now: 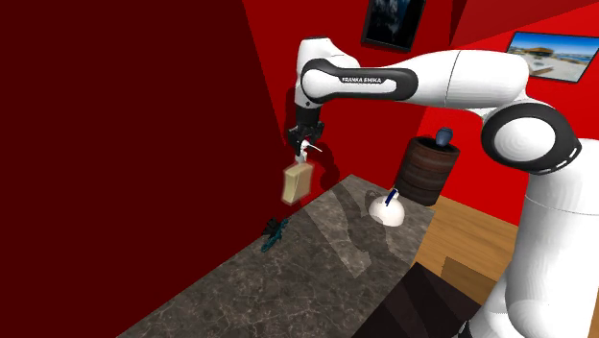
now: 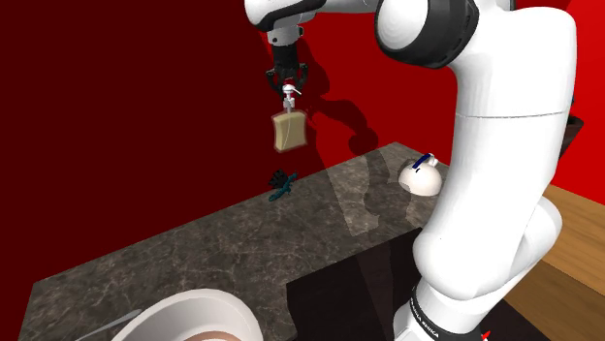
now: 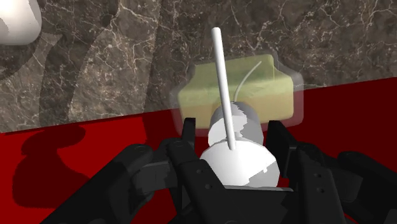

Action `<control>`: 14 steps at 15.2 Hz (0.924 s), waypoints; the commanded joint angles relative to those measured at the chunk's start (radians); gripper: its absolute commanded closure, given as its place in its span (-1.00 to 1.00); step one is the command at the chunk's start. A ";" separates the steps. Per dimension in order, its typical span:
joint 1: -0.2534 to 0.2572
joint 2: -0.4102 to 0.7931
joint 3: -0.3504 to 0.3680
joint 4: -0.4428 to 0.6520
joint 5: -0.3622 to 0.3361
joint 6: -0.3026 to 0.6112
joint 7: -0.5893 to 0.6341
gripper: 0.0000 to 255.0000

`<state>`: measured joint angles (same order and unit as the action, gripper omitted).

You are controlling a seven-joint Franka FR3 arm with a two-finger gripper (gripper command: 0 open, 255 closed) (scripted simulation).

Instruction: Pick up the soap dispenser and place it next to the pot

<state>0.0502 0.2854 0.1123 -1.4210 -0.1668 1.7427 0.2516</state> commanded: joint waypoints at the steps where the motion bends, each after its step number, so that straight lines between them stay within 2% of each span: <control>1: 0.017 -0.034 0.011 -0.042 0.000 0.004 0.029 1.00; 7: 0.084 -0.135 0.058 -0.175 0.001 0.021 0.149 1.00; 14: 0.164 -0.207 0.124 -0.264 0.007 0.016 0.297 1.00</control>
<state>0.2021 0.0811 0.2264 -1.6814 -0.1597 1.7612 0.5251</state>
